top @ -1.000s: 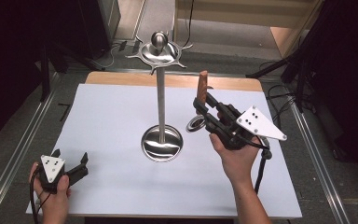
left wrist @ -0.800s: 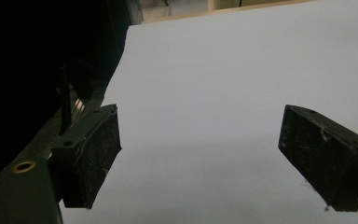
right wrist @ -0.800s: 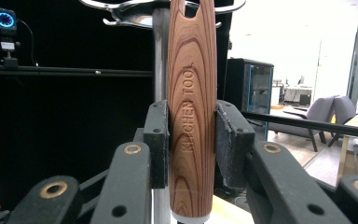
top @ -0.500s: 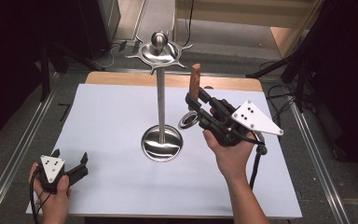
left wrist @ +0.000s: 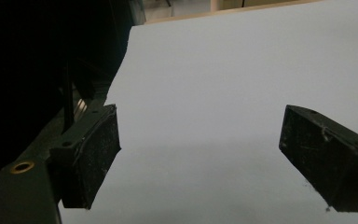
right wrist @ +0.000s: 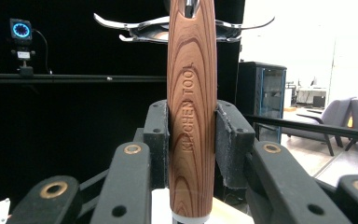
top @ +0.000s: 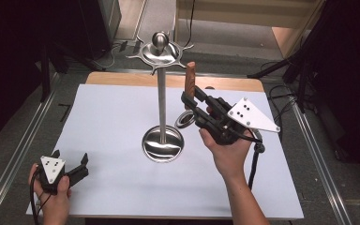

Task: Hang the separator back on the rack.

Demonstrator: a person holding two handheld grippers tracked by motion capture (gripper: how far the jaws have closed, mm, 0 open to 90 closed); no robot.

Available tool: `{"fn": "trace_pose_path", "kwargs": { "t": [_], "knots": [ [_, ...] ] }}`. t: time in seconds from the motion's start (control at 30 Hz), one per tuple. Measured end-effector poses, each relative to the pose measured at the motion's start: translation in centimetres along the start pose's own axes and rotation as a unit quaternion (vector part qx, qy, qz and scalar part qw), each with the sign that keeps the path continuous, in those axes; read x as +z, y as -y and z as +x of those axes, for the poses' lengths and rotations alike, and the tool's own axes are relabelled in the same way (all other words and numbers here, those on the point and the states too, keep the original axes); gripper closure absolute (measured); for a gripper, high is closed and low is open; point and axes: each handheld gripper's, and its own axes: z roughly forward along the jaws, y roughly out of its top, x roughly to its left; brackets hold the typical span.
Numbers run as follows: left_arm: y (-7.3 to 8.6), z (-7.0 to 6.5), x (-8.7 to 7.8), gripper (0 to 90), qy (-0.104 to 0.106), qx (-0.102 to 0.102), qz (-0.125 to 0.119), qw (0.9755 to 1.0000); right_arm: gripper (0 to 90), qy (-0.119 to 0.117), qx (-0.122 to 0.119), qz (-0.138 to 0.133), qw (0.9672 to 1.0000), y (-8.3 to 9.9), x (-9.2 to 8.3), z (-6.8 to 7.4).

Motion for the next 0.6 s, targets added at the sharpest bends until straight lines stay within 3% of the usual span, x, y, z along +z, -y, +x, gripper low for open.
{"fn": "trace_pose_path", "kwargs": {
  "t": [0.6],
  "knots": [
    [0.00, -0.01, -0.01, 13.3, -0.001, 0.001, 0.000, 1.0000, 69.6, -0.003, 0.003, 0.005, 1.0000, 0.37, 0.85, -0.12]
  ]
}}
